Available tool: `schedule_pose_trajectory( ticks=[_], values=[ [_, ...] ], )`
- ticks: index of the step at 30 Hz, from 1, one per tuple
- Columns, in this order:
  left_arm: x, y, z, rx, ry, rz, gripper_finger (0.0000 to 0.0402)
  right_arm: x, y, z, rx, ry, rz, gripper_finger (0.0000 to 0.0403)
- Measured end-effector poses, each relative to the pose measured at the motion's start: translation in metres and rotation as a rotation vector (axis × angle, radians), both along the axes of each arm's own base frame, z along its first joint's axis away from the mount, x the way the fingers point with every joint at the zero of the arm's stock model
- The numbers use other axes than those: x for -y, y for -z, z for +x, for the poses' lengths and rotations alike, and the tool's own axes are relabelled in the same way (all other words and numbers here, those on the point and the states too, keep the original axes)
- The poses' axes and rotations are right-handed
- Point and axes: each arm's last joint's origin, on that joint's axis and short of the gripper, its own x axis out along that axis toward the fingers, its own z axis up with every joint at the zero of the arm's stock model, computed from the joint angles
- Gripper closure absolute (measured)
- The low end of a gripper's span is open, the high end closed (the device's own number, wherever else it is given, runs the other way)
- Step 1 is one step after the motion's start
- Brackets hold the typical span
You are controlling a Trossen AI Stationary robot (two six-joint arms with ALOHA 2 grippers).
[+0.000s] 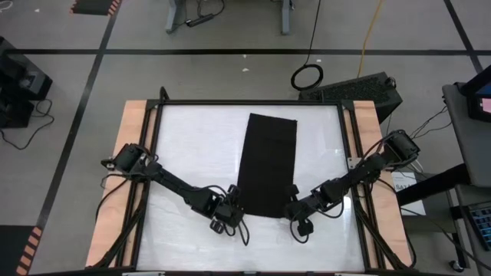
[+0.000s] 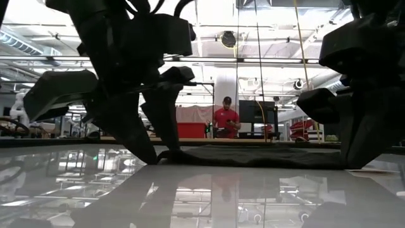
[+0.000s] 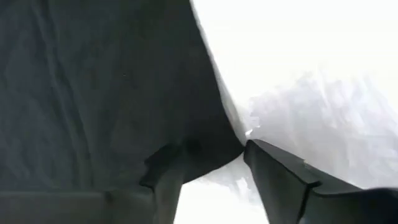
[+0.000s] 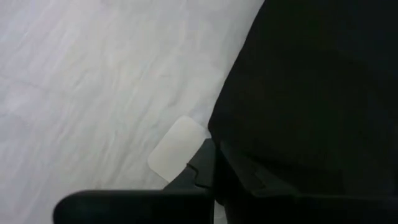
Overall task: Roll towel into tight, uniform cylinder
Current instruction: Roll the black towel
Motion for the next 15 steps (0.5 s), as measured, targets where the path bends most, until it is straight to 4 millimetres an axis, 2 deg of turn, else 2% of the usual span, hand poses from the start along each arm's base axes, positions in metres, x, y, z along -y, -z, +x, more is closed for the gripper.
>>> schedule_pose_trajectory(
  ticks=[4, 10, 15],
  values=[
    [0.0001, 0.0029, -0.0003, 0.022, -0.023, -0.018, 0.0275, 0.0000, -0.0001, 0.0001, -0.003, 0.012, 0.009, 0.0400],
    [0.0009, 0.0021, 0.0034, 0.066, -0.073, -0.059, 0.0380, -0.0021, -0.0001, -0.0010, -0.007, 0.021, 0.022, 0.0399],
    [-0.0044, 0.0018, 0.0070, 0.098, -0.258, -0.148, 0.0390, -0.0045, -0.0020, -0.0031, -0.019, 0.060, 0.059, 0.0399]
  ],
)
